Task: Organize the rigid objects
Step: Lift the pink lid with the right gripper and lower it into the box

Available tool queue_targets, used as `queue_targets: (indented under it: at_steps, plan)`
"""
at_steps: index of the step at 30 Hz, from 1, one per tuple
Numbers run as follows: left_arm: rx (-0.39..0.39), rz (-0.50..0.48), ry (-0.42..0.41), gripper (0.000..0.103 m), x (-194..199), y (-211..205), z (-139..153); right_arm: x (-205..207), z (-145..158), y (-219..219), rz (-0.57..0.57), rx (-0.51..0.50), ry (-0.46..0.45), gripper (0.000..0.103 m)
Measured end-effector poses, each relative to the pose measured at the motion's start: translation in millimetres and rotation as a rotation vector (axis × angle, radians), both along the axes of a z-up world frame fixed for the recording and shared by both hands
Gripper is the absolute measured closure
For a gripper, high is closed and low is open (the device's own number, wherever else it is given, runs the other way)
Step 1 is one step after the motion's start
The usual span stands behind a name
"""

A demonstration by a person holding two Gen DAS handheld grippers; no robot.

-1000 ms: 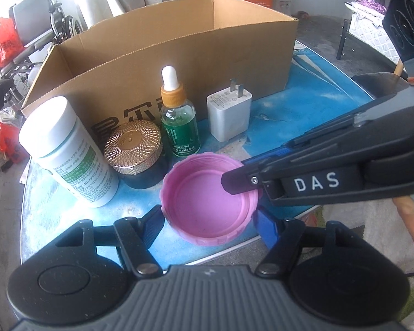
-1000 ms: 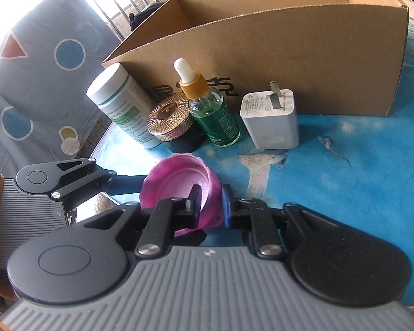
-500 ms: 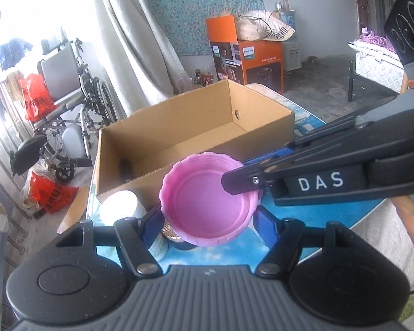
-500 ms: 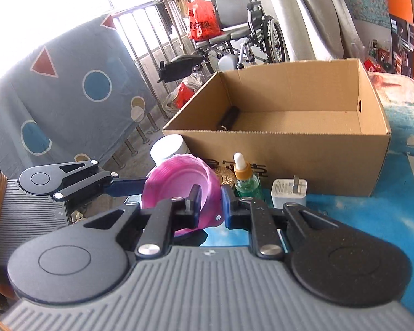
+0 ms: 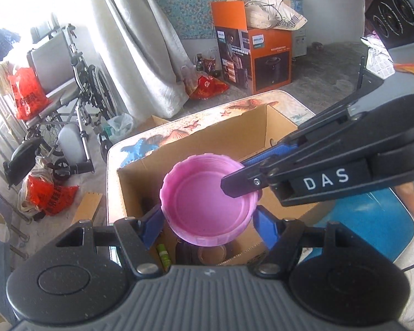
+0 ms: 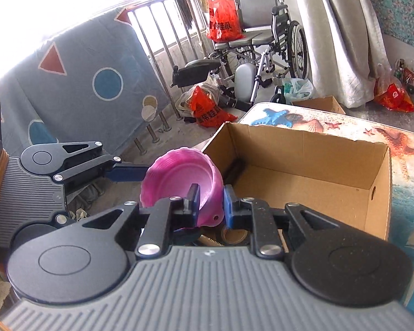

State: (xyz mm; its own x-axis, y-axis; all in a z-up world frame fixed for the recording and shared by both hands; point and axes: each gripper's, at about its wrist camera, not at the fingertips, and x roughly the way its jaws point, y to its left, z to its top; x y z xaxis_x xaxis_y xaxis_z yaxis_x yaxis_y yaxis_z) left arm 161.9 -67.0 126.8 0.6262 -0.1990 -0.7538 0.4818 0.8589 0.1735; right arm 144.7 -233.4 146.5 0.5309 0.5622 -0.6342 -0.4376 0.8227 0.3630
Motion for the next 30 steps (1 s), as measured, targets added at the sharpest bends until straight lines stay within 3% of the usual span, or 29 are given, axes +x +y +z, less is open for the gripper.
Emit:
queue_targets:
  at_steps: [7,13,17,21,30]
  plan:
    - [0.052,0.043,0.208,0.031,93.6,-3.8,-50.6,119.7,-57.6,10.9,0.002,-0.028,0.291,0.084]
    - [0.157,0.058,0.294,0.031,136.5,-12.4,-100.9,163.7,-126.5,32.8,-0.011,-0.084,0.425,0.084]
    - [0.185,0.073,0.349,0.031,150.5,-9.0,-125.7,181.8,-155.8,44.4,-0.008,-0.101,0.476,0.084]
    - [0.229,0.063,0.348,0.031,151.5,-11.5,-136.0,188.0,-170.7,51.8,-0.001,-0.119,0.494,0.083]
    - [0.159,0.083,0.339,0.027,151.0,-4.8,-118.9,189.0,-167.1,31.8,-0.063,-0.006,0.505,0.066]
